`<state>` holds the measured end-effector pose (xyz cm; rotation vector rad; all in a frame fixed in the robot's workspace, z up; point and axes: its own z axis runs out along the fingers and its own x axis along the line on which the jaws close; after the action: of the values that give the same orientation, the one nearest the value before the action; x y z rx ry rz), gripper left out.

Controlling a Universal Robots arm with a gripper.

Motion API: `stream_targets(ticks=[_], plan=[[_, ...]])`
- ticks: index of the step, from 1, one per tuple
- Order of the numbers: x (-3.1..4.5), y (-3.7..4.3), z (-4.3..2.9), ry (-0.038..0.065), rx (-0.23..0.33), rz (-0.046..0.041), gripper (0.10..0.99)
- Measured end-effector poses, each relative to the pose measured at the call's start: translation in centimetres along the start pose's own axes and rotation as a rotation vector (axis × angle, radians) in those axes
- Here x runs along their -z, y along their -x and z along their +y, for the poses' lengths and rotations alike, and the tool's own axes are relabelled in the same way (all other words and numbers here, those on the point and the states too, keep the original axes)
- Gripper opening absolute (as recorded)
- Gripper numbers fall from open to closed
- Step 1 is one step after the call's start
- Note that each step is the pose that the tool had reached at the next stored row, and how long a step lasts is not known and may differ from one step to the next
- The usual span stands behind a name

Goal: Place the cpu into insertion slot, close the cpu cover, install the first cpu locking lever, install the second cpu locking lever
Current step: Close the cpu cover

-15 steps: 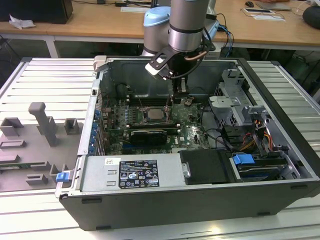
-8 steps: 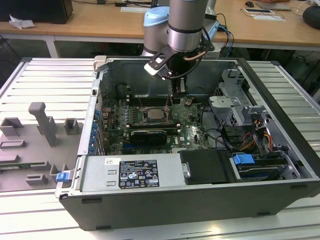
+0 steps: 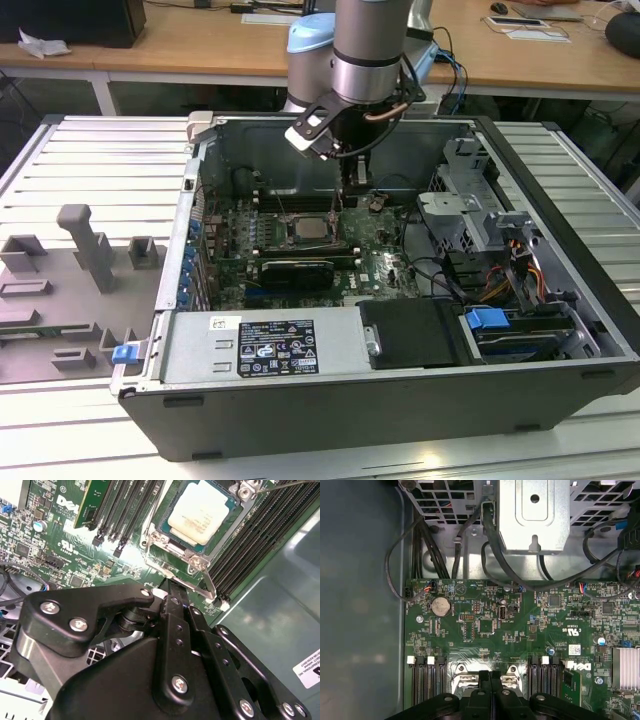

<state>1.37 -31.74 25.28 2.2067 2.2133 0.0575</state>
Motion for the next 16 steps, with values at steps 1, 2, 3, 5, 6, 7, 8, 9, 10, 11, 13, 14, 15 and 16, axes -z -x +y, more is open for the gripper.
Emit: stream_targets(ticks=[1, 2, 3, 5, 6, 7, 8, 9, 10, 11, 13, 14, 15, 16], plan=[[0.0, 0.0, -0.05, 0.0, 0.0, 0.0, 0.11], [0.0, 0.0, -0.09, 0.0, 0.0, 0.0, 0.11], [0.0, 0.0, -0.16, 0.0, 0.0, 0.0, 0.11], [0.0, 0.0, -0.22, 0.0, 0.0, 0.0, 0.11], [0.0, 0.0, -0.24, 0.0, 0.0, -0.0001, 0.11], [-0.01, 0.0, -0.28, 0.0, 0.0, 0.0, 0.11], [-0.01, 0.0, -0.32, 0.0, 0.0, 0.0, 0.11], [-0.01, 0.0, -0.35, 0.0, 0.0, -0.0001, 0.11], [-0.01, 0.0, -0.37, 0.0, 0.0, -0.0001, 0.11], [-0.01, 0.0, -0.39, 0.0, 0.0, 0.0, 0.11], [-0.02, 0.0, -0.46, 0.0, 0.0, -0.0001, 0.11], [-0.02, 0.0, -0.48, 0.0, 0.0, -0.0001, 0.11], [-0.03, 0.0, -0.5, 0.0, 0.0, 0.0, 0.11], [-0.03, 0.0, -0.52, 0.0, 0.0, 0.0, 0.11]])
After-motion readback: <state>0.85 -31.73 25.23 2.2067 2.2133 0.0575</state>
